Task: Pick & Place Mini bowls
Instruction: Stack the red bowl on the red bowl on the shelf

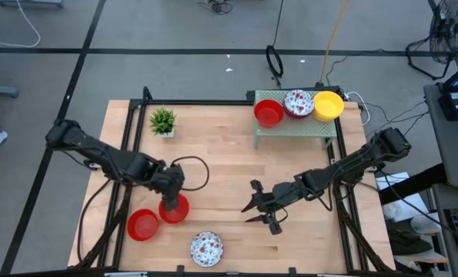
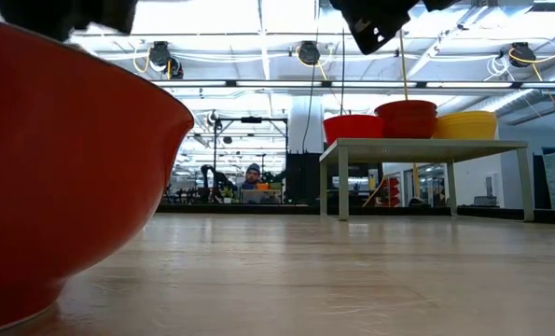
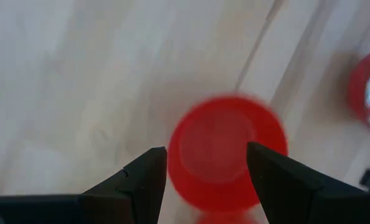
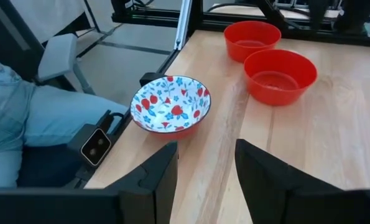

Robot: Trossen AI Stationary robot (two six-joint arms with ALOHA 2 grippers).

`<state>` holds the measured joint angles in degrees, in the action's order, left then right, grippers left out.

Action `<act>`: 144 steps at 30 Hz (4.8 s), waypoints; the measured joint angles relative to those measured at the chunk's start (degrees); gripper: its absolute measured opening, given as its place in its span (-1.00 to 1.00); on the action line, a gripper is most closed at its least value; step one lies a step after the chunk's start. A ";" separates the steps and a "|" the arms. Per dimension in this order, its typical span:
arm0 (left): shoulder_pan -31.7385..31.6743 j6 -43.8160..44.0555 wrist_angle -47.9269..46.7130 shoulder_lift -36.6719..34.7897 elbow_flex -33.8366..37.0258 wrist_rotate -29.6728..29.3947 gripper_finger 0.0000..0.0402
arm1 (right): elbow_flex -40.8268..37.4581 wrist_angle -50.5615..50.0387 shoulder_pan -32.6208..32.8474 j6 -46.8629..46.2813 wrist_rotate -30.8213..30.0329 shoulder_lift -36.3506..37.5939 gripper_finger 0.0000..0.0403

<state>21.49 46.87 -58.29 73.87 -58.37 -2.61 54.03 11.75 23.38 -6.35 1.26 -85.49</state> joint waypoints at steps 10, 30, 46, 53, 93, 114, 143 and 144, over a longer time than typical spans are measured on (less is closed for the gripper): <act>-0.01 11.34 2.83 0.00 12.26 6.05 0.12 | 0.01 -0.27 0.00 0.00 0.03 0.00 -0.27; 0.14 15.21 22.64 0.00 24.80 5.11 -0.11 | 0.01 -0.87 -0.02 0.02 0.04 0.00 -0.29; -7.56 5.89 36.20 0.00 25.00 3.03 -0.96 | 0.01 -0.90 -0.02 0.00 0.04 0.00 -0.30; -18.06 -2.92 47.53 0.07 25.00 3.05 -0.94 | 0.01 -0.91 -0.01 -2.47 -1.25 0.00 -0.30; -27.09 -27.27 32.75 37.70 -15.67 8.57 -0.84 | 0.05 -24.90 -0.11 -3.23 -21.10 4.13 -0.30; -28.45 -27.56 18.52 19.57 -15.74 23.58 -0.06 | 0.03 -22.00 0.07 2.20 -20.50 -0.89 -0.30; -18.55 -18.03 13.82 -5.79 -15.72 11.05 -0.03 | 4.76 -10.10 -7.09 10.84 -14.49 -19.71 -0.30; -18.29 -18.03 13.80 -5.77 -15.72 11.03 -0.03 | 4.78 -10.56 -7.24 10.05 -14.49 -19.71 -0.30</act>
<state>3.19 28.84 -44.49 68.09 -74.08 8.43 58.81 1.18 16.14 3.70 -13.23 -105.21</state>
